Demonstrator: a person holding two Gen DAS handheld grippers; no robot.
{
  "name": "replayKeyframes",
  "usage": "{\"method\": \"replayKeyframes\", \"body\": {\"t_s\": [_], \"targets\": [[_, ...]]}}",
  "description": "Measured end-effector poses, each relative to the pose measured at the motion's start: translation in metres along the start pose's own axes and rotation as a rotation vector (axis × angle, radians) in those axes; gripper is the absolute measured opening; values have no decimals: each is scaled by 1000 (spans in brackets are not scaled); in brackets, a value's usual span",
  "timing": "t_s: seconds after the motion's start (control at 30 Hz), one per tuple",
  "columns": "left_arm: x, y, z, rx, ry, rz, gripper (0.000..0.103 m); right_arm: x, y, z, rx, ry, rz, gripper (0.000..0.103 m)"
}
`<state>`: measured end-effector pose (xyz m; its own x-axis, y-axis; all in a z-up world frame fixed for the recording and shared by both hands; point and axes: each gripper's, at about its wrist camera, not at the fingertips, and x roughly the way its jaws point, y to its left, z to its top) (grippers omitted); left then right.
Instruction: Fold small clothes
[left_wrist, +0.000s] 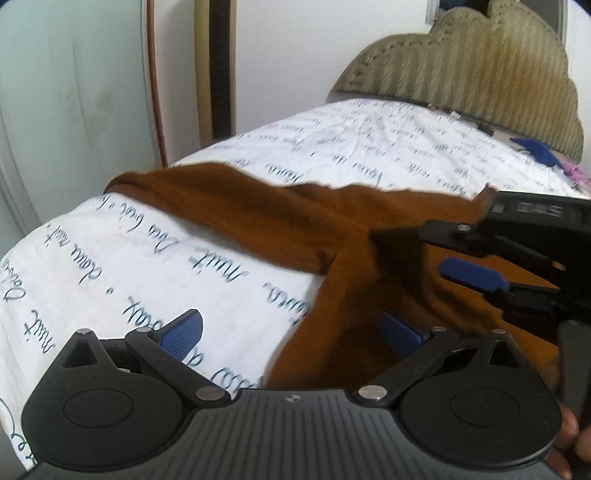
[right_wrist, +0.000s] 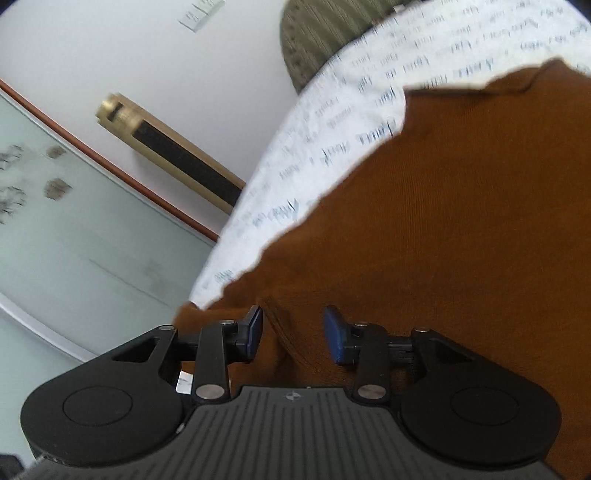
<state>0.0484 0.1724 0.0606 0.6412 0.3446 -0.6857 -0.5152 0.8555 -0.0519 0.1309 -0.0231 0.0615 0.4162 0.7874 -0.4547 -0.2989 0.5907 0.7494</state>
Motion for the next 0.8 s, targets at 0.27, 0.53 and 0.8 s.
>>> {"method": "replayKeyframes", "body": {"t_s": [0.27,0.53,0.8], "targets": [[13,-48,25,78,-39,-167,103,-121,-52,27,37,-223,-130,40],[69,-88,19,150,53,-64,103,-205,-151,33,200,-340,-369,39],[74,-74,7,146,31,-93,103,-215,-213,22,352,-377,-340,0]]}}
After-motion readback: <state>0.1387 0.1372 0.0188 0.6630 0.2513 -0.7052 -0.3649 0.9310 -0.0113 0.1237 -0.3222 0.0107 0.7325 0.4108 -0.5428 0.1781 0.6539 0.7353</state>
